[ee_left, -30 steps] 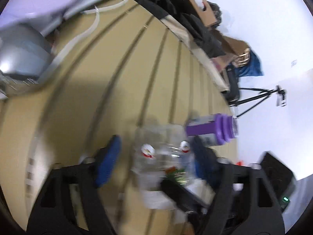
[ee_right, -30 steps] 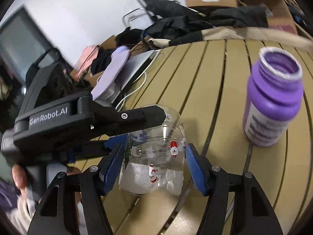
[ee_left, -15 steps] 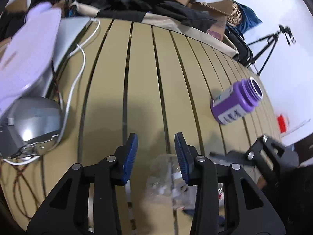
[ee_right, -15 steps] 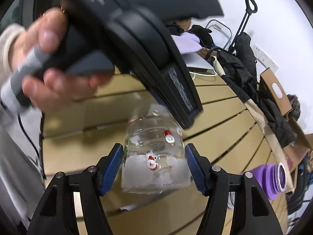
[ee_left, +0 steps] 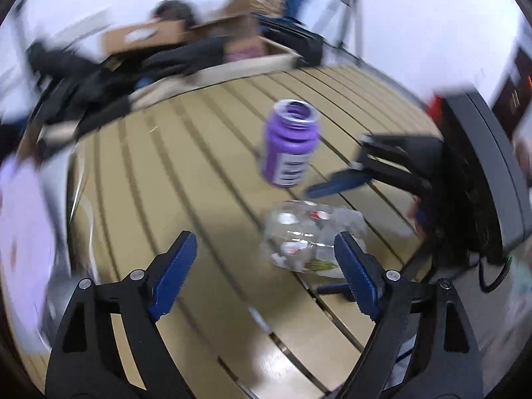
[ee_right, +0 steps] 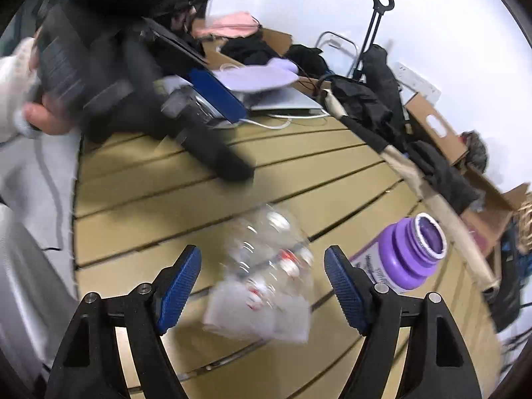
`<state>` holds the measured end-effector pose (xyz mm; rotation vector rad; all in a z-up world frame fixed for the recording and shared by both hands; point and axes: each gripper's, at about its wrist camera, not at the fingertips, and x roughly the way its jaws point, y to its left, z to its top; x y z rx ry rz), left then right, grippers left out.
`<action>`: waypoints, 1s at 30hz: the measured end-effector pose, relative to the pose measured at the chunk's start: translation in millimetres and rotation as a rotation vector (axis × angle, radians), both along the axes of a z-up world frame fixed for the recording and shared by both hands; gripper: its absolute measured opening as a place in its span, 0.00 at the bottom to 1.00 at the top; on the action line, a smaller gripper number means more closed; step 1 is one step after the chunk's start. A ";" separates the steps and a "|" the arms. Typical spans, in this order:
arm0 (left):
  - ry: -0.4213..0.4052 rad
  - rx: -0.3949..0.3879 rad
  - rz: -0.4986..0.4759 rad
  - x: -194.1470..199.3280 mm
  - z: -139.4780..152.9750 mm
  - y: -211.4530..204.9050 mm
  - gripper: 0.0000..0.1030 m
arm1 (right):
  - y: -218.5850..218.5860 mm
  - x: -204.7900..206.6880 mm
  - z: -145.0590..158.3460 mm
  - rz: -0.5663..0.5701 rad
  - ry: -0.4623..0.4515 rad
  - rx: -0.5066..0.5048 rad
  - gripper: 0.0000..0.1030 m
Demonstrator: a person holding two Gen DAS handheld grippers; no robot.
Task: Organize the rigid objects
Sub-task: 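Grasp the clear bottle with the left gripper and tilt it upright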
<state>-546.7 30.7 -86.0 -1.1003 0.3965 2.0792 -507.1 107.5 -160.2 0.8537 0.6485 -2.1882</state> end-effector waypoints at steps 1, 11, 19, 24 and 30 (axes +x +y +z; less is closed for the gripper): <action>-0.002 -0.031 -0.035 -1.3 -2.9 12.1 0.80 | 1.2 -1.3 -0.9 -0.006 -0.020 0.000 0.79; -0.095 -0.075 0.043 -34.9 -35.0 36.6 0.64 | 64.9 15.4 13.6 -0.117 -0.088 -0.158 0.79; -0.105 -0.088 0.261 -30.9 -43.3 -7.0 0.59 | 28.0 28.5 -6.7 -0.089 -0.109 -0.157 0.79; -0.095 -0.044 0.246 -12.8 -27.1 -27.2 0.63 | 21.5 24.4 -19.8 -0.155 -0.051 -0.065 0.79; -0.128 0.044 0.136 9.2 2.9 -25.7 0.91 | 40.0 25.6 -13.5 -0.189 -0.045 -0.097 0.79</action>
